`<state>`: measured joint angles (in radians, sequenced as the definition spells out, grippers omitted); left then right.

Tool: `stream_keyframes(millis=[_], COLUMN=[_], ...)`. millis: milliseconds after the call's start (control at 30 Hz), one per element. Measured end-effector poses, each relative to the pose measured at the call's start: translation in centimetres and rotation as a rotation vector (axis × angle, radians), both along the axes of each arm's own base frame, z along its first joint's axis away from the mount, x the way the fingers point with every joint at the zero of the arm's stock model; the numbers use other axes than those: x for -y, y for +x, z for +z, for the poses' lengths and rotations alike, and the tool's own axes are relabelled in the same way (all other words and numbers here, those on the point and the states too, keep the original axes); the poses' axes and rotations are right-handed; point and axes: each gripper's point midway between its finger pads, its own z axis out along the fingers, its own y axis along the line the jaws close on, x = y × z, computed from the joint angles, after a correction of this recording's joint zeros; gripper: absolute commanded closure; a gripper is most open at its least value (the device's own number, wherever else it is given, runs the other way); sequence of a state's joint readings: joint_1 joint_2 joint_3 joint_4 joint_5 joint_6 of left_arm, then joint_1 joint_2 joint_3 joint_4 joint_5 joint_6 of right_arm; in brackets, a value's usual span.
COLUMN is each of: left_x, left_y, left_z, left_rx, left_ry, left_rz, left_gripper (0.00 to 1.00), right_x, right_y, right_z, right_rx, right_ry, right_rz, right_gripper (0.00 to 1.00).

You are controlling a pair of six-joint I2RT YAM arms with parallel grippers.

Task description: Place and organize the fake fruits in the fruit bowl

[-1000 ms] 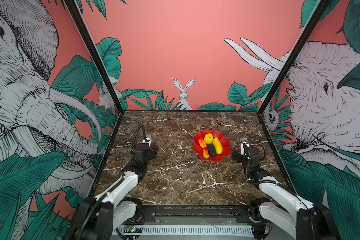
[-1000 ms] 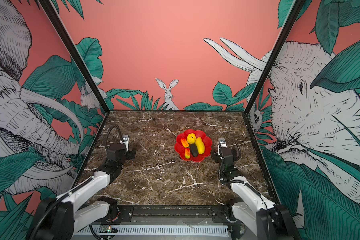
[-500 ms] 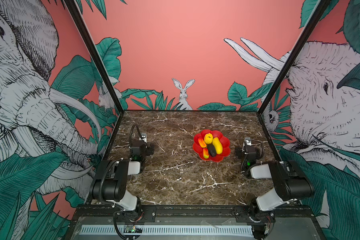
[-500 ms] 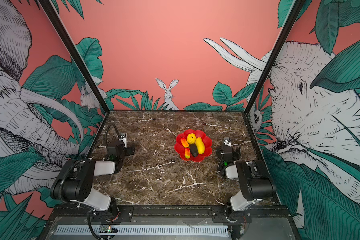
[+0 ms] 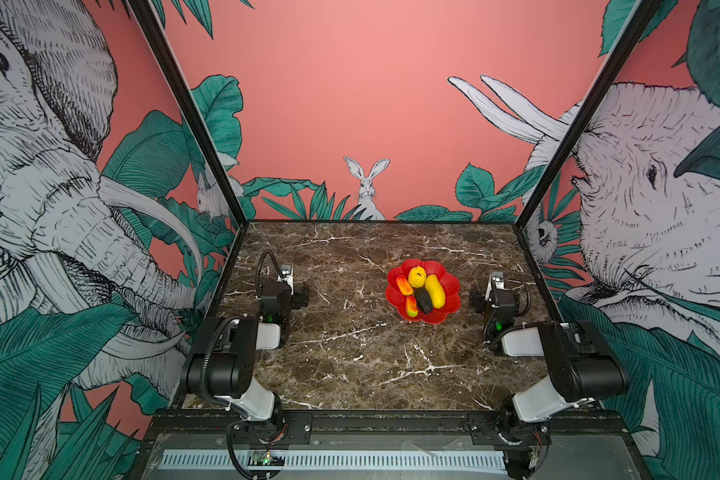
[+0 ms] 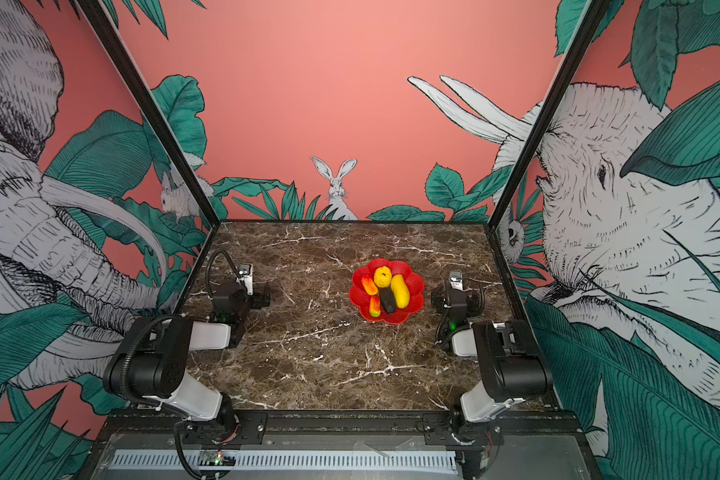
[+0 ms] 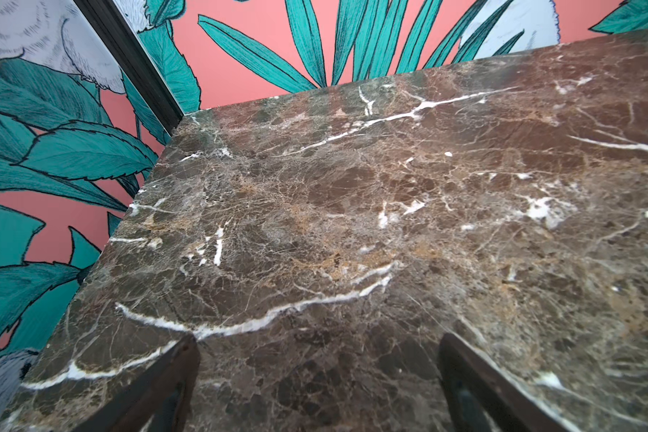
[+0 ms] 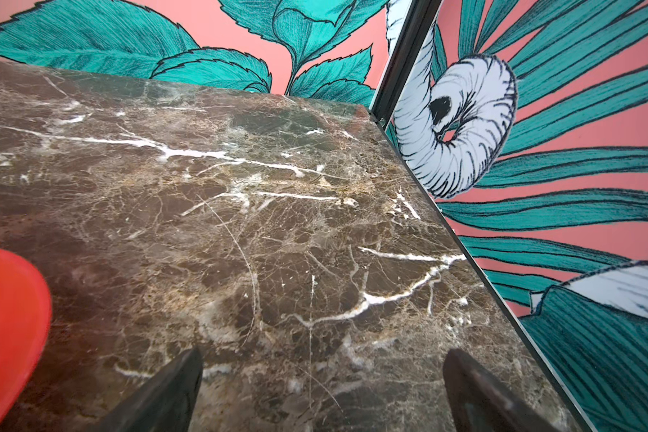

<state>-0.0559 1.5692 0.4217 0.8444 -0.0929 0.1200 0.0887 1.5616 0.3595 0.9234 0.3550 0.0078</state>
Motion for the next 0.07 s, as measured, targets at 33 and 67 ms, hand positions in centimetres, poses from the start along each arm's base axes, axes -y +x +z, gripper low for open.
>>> stream_keyframes(millis=[33, 67], left_x=[0.00, 0.01], left_y=[-0.01, -0.01], left_z=[-0.02, 0.00], left_rx=[-0.001, 0.000], left_ry=[0.000, 0.000], left_rz=[0.000, 0.000], left_gripper=[0.00, 0.00], right_x=[-0.01, -0.01], right_y=[0.00, 0.00], right_z=[0.00, 0.00], right_rx=[0.000, 0.000], right_ry=[0.000, 0.000], right_rz=[0.000, 0.001], right_gripper=[0.00, 0.00])
